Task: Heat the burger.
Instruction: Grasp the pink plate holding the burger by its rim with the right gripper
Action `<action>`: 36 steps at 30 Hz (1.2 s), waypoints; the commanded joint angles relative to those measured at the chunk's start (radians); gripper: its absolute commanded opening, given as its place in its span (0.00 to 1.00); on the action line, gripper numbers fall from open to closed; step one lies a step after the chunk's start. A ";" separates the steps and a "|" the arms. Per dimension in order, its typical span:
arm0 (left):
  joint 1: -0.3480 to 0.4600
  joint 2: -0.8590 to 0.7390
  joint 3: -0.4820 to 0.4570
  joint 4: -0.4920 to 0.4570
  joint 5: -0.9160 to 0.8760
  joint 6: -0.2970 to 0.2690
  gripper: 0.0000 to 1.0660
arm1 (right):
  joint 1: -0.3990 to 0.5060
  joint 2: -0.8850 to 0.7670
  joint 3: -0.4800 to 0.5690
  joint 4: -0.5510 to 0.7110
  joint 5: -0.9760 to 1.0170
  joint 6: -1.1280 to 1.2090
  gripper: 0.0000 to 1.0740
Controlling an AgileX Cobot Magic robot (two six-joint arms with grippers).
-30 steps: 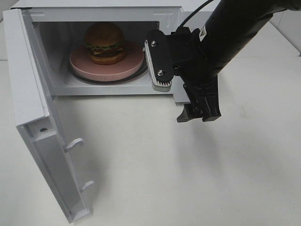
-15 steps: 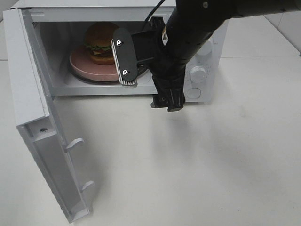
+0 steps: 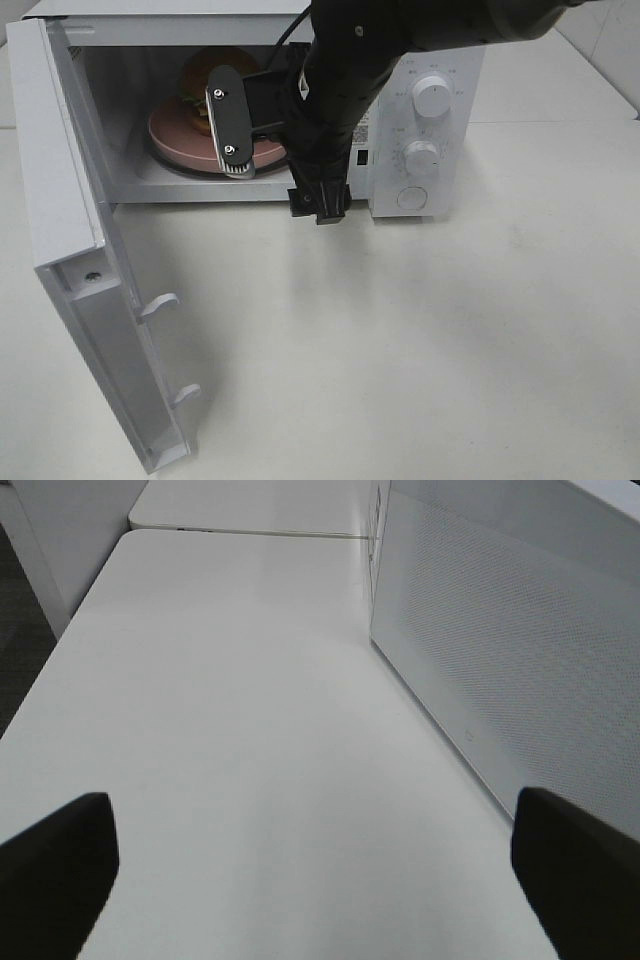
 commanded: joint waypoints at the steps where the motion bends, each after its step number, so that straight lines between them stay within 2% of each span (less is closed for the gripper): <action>1: 0.003 -0.021 0.002 0.000 -0.008 -0.009 0.94 | 0.002 0.064 -0.074 -0.013 0.001 0.017 0.85; 19: 0.003 -0.021 0.002 0.000 -0.008 -0.009 0.94 | 0.000 0.262 -0.304 -0.013 0.035 0.016 0.83; 23: 0.003 -0.021 0.002 0.000 -0.008 -0.009 0.94 | 0.000 0.311 -0.381 -0.013 0.056 0.016 0.83; 36: 0.003 -0.021 0.002 0.000 -0.008 -0.009 0.94 | -0.013 0.395 -0.535 -0.011 0.100 0.013 0.83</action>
